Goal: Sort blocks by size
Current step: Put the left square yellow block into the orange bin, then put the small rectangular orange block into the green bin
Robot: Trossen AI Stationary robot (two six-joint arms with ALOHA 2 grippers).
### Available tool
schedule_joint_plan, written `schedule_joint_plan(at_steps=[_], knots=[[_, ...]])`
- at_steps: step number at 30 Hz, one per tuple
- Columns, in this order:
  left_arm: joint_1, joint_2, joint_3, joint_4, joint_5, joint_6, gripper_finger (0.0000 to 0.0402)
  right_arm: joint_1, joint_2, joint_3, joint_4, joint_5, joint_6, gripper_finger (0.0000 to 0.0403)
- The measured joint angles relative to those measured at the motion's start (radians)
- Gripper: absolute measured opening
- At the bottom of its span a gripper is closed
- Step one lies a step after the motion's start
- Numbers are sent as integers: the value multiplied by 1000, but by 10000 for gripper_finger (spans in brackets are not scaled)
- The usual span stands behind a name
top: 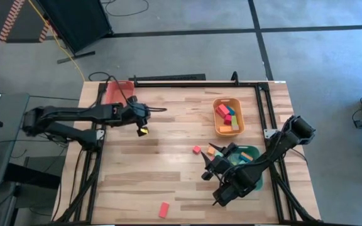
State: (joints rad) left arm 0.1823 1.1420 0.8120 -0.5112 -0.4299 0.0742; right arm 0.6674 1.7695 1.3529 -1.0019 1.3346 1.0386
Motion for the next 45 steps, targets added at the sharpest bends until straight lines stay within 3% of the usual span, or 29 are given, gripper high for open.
schedule_joint_plan(at_steps=[8,16,21,27,35,45], knots=[[130,-31,0,-97,-76,-1,127,0,0,0,2,0,0,256],[348,-30,0,-182,-110,1,129,0,0,0,7,0,0,256],[479,-30,0,-207,-90,26,131,0,0,0,7,0,0,256],[612,-28,0,-243,14,35,133,0,0,0,9,0,0,256],[665,-28,0,-255,60,57,141,0,0,0,12,0,0,256],[665,-28,0,-250,60,65,193,0,0,0,12,0,0,256]])
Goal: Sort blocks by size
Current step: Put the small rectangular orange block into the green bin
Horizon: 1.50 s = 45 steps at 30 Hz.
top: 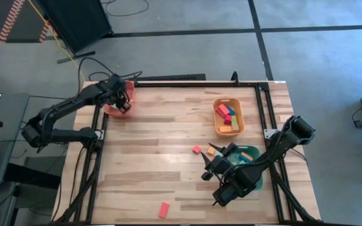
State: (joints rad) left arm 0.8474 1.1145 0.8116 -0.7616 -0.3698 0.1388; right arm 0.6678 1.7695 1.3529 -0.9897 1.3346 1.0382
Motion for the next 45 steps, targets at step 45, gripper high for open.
schedule_joint_plan(at_steps=[45], knots=[[-1231,378,0,571,602,55,219,30,0,0,0,-163,-19,256]])
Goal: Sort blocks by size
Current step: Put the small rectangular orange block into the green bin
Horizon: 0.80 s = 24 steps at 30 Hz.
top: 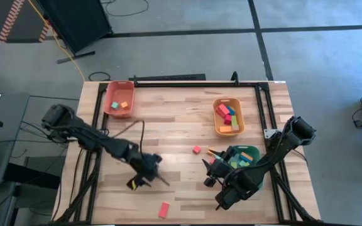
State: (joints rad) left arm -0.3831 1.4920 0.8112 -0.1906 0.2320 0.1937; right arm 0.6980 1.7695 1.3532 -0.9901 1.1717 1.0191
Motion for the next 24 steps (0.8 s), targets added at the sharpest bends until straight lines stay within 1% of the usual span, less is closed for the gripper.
schedule_joint_plan(at_steps=[5,11,19,21,24], knots=[[-95,79,0,127,-5,-23,219,-1,0,0,9,0,0,256],[-162,158,0,260,-44,-43,219,-1,0,0,33,0,-13,256],[-193,233,0,489,-63,-107,219,-1,0,0,157,1,-134,256],[-194,244,0,545,-86,-133,219,-1,0,0,192,1,-160,256],[-199,266,1,583,-140,-152,219,8,0,0,235,1,-190,256]])
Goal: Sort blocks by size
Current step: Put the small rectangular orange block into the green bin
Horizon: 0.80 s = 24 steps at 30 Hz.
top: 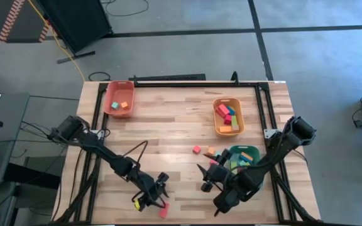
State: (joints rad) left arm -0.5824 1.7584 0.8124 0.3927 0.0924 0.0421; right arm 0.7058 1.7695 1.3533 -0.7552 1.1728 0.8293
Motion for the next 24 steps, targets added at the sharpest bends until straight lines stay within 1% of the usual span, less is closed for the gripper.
schedule_joint_plan(at_steps=[4,10,16,20,24], knots=[[-13,38,8,7,-48,-5,219,20,0,0,13,0,-1,256],[-28,102,57,3,-73,8,219,40,0,0,53,1,-41,256],[-30,166,129,-62,-131,50,219,39,0,0,86,2,-78,256],[-30,171,145,-84,-151,63,219,39,0,0,87,2,-78,256],[-14,155,145,-110,-197,125,219,39,0,0,88,2,-79,256]])
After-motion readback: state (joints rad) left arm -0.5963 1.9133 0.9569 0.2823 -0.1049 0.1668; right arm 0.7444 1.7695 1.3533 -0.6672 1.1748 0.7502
